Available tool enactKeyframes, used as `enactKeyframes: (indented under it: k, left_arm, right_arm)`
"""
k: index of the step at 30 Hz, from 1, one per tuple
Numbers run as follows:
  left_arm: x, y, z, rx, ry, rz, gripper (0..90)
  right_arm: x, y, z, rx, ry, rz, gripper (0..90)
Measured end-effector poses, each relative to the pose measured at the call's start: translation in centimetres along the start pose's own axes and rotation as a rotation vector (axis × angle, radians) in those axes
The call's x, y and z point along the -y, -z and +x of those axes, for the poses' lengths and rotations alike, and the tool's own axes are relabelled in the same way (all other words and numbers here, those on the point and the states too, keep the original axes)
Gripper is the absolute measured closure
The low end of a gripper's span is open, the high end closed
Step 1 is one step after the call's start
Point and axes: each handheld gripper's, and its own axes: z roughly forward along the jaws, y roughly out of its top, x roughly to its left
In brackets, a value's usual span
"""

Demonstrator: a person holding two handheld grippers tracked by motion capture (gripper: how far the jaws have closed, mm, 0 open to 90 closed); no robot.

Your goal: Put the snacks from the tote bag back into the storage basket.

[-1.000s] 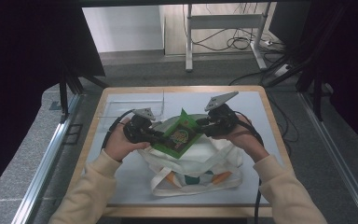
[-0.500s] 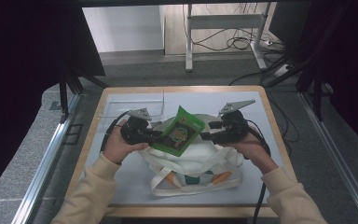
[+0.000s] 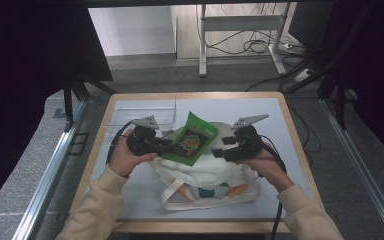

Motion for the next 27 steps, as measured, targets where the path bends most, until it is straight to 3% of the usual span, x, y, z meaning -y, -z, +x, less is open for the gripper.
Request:
enactKeyframes:
  k: [14, 27]
  left_arm:
    - [0.0, 0.0, -0.2, 0.001, 0.0, -0.015, 72.2]
    - [0.1, 0.1, -0.2, 0.001, 0.013, -0.059, 72.0]
  right_arm:
    - [0.4, -1.4, 0.5, -0.026, 0.006, 0.025, 33.8]
    - [0.5, -3.3, 1.1, -0.091, 0.006, 0.029, 34.0]
